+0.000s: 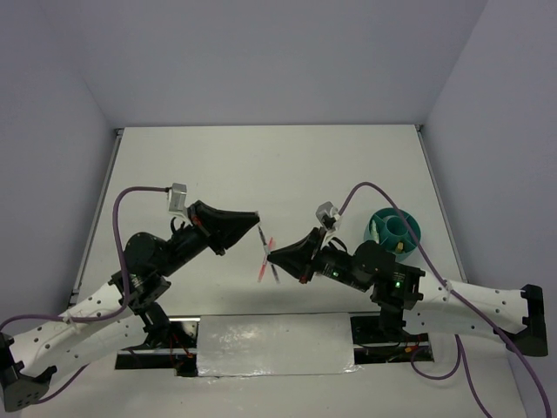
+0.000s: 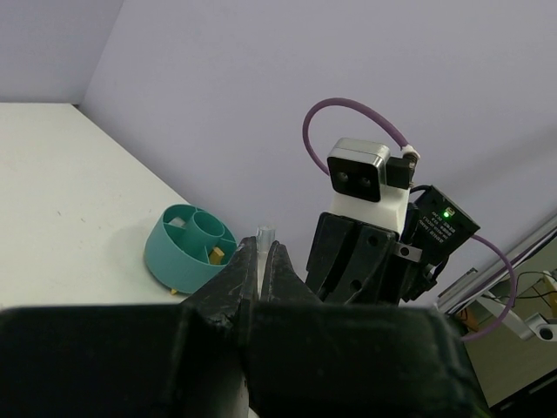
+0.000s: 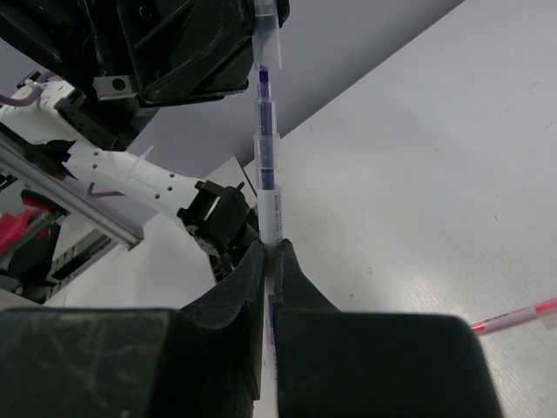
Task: Sort the stationery into containers
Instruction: Close the pen cap on the pen.
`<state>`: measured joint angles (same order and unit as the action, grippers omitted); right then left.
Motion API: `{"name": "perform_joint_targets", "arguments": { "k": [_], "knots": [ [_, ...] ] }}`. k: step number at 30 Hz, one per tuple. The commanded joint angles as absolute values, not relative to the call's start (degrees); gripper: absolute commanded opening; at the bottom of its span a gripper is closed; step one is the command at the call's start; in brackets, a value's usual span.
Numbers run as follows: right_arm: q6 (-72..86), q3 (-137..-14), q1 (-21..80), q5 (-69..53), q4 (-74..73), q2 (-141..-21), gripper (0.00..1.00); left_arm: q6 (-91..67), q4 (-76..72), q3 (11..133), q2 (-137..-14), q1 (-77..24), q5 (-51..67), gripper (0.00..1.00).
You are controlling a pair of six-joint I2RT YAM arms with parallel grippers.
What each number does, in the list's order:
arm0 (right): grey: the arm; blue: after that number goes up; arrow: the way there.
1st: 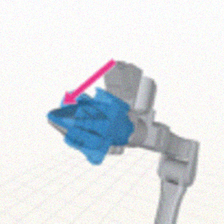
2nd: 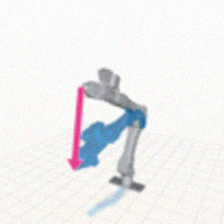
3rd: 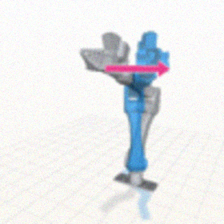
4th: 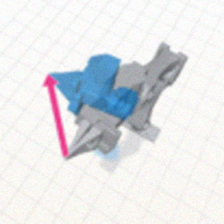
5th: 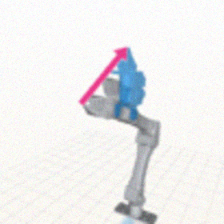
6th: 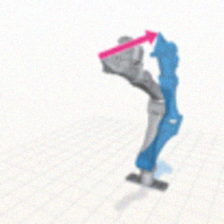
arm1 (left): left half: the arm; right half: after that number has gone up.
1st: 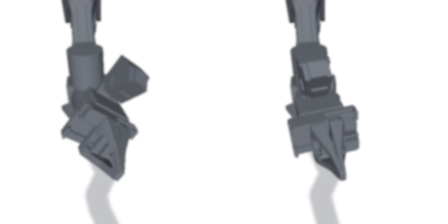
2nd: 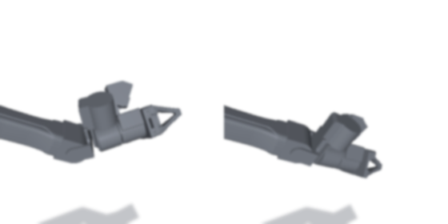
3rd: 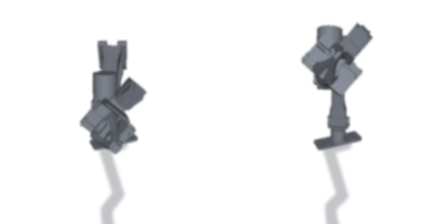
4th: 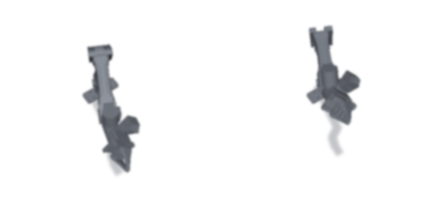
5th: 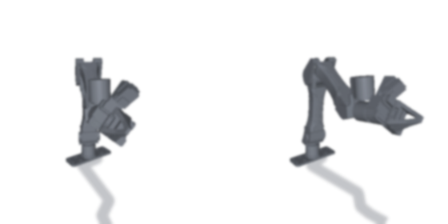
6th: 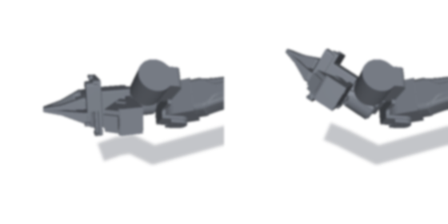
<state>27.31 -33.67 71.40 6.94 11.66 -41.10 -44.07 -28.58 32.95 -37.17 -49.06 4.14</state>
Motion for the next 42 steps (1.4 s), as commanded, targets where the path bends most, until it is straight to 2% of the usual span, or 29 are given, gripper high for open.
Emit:
{"name": "perform_joint_targets", "arguments": {
  "k": [1,16,30,37,39,40,42],
  "knots": [
    [26.19,-36.74,71.89,8.00,12.92,-42.01,0.00,-45.18,-33.66,32.87,-37.26,-49.39,5.27,0.00],
    [25.49,-36.74,71.81,10.82,13.53,-39.64,0.00,-46.84,-35.50,29.97,-37.70,-49.83,5.62,0.00],
    [22.85,-35.07,71.81,10.98,26.18,-41.31,0.00,-48.69,-38.67,28.74,-39.20,-51.85,4.75,0.00],
    [19.96,-36.56,71.81,10.90,26.46,-41.31,0.00,-45.80,-36.39,29.97,-39.55,-52.29,6.59,0.00],
    [18.73,-36.65,71.81,9.32,26.19,-41.40,0.00,-44.48,-33.77,31.19,-39.38,-52.29,6.68,0.11],
    [18.72,-36.65,71.72,9.14,26.02,-41.40,0.00,-44.04,-32.71,31.64,-39.29,-52.29,6.42,0.28],
    [19.24,-36.47,71.89,8.96,25.58,-41.48,0.00,-42.81,-31.47,32.43,-39.03,-52.29,6.77,0.39]
  ]
}}
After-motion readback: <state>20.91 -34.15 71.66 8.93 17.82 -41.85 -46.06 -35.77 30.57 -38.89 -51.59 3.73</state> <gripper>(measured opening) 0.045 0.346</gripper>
